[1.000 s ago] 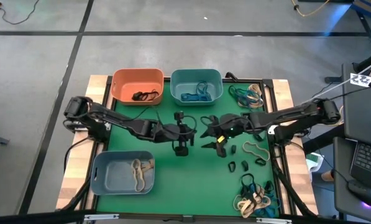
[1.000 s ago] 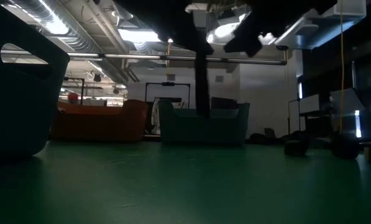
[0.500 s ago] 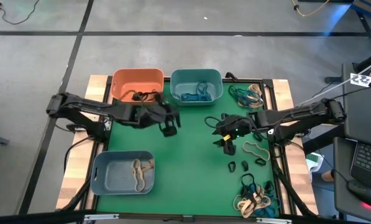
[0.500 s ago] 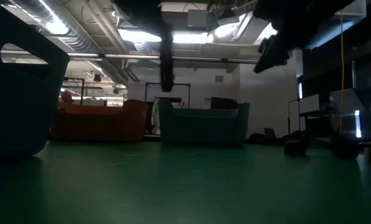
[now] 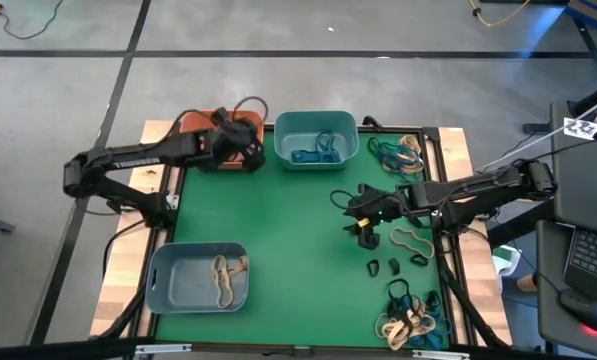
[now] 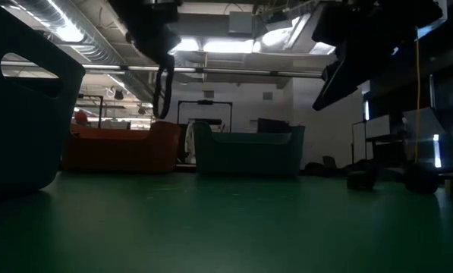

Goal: Sort rubber bands into baskets
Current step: Put the black rubber band into the orange bin

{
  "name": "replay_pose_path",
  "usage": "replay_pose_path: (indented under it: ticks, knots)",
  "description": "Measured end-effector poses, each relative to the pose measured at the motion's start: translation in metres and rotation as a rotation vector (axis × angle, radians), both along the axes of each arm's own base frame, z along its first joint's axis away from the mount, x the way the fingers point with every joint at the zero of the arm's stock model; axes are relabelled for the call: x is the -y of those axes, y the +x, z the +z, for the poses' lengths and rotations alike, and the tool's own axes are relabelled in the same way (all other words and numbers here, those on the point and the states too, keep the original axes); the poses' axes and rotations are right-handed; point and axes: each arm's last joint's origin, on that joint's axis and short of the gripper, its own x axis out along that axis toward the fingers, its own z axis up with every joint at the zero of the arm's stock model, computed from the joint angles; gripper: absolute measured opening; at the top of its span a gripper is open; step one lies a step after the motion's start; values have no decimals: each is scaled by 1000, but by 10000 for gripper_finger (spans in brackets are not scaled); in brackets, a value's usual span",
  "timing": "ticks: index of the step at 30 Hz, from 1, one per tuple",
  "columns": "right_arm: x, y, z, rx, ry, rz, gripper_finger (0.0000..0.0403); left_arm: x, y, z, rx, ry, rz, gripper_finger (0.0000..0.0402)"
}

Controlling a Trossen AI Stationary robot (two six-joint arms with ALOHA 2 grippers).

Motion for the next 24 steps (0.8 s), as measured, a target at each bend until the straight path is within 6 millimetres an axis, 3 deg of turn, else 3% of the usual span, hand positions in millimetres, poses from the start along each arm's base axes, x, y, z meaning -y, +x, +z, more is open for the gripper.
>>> replay_pose_path:
  ticks: [10,24]
  knots:
    - [0,0,0,0,2,-16,211,-37,-21,-3,-33,-15,164,7]
    - [0,1,0,7,7,-22,211,-54,-41,-11,-58,-128,268,7]
